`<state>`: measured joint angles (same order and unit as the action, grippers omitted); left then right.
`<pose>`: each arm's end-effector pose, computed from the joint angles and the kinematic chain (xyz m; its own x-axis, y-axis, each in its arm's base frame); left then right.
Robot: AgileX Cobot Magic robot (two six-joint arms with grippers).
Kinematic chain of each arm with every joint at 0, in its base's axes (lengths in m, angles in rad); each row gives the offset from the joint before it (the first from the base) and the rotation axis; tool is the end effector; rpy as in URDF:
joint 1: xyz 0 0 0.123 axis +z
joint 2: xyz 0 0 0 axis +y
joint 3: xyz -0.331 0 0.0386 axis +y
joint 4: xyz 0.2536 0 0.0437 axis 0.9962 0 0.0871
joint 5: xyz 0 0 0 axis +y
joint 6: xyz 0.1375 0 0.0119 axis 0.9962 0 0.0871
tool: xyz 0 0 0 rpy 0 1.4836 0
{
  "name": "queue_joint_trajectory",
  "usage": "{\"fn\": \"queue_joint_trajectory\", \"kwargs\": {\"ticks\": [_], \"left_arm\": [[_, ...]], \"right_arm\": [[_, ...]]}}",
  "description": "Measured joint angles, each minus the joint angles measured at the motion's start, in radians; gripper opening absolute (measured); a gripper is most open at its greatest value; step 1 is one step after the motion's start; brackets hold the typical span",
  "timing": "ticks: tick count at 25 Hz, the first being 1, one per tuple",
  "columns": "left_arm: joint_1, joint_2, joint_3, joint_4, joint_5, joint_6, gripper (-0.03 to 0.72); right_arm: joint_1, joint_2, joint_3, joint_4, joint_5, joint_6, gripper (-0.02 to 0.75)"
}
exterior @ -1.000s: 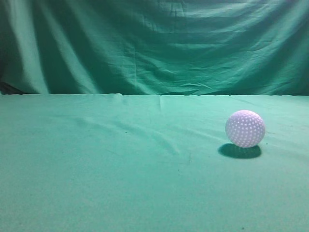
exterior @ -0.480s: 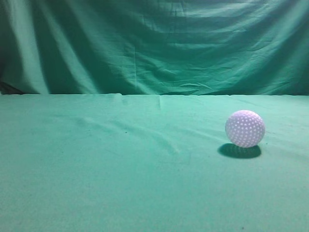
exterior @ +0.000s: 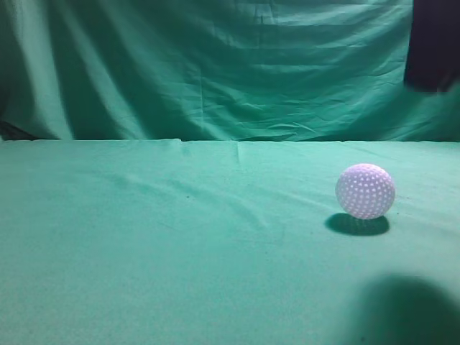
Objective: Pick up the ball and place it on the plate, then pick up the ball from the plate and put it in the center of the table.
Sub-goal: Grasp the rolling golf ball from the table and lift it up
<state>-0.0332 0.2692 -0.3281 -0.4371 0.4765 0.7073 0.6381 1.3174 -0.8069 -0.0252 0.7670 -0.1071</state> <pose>0.0705 -0.0292 0.2678 -0.2056 0.3098 -0.9283 0.2964 0.9237 0.2426 0.2008 0.1459 0.2392 -0.6661 -0.6495 -0.3666 -0.6789 0.7316 -0.0625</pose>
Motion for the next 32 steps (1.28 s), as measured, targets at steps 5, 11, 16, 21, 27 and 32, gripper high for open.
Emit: {"fn": "queue_joint_trajectory", "kwargs": {"ticks": [5, 11, 16, 21, 27, 32], "left_arm": [[0.0, 0.0, 0.0, 0.002, -0.003, 0.0, 0.0], [0.0, 0.0, 0.0, 0.002, -0.005, 0.0, 0.0], [0.0, 0.0, 0.0, 0.002, -0.005, 0.0, 0.0], [0.0, 0.0, 0.0, 0.002, -0.005, 0.0, 0.0], [0.0, 0.0, 0.0, 0.004, -0.005, 0.0, 0.0], [0.0, 0.0, 0.0, 0.006, -0.007, 0.0, 0.0]], "right_arm": [[0.007, 0.132, 0.0, 0.038, -0.018, 0.002, 0.361], [0.007, 0.211, -0.001, 0.057, -0.102, 0.003, 0.632], [0.007, 0.263, -0.001, 0.061, -0.186, 0.005, 0.568], [0.007, 0.319, -0.001, 0.061, -0.221, 0.005, 0.573], [0.007, 0.338, -0.012, 0.061, -0.246, 0.005, 0.371], [0.008, 0.338, -0.124, 0.061, -0.167, 0.005, 0.315]]}}
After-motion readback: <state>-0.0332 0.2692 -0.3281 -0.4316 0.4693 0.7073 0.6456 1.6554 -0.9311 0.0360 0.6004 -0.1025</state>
